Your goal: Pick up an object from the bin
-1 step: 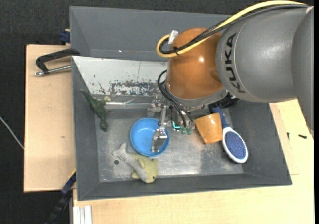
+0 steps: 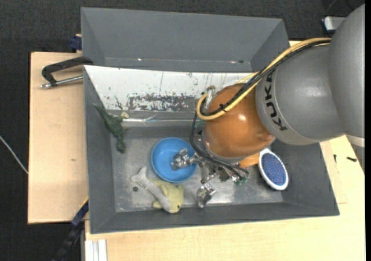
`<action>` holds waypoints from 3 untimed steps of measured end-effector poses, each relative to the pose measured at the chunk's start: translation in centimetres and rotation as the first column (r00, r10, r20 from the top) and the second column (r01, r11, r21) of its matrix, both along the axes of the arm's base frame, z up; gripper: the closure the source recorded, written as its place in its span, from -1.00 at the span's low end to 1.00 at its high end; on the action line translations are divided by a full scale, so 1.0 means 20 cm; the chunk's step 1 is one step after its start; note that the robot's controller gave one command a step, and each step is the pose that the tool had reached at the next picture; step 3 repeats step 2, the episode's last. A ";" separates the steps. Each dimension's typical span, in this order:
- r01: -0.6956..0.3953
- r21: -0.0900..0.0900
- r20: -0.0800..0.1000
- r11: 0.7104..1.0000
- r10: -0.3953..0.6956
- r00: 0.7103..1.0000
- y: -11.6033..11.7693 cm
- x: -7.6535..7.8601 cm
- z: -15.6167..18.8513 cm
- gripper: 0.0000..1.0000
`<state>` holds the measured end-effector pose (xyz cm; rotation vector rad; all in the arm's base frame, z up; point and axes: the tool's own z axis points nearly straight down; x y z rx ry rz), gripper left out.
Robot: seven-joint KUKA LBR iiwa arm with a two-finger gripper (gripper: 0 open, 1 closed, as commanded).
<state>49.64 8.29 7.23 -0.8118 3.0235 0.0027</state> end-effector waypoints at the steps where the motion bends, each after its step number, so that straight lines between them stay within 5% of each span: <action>1: 0.001 -0.003 -0.005 1.000 -0.001 1.000 0.00 0.00 0.01 1.00; 2: -0.143 -0.004 0.004 0.990 0.143 0.990 -0.10 0.04 0.77 1.00; 3: -0.143 -0.004 0.004 0.990 0.143 0.990 -0.10 0.04 0.77 1.00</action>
Offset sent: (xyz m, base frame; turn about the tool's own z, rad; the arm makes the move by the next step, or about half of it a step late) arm 0.0000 0.0000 0.0000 0.0000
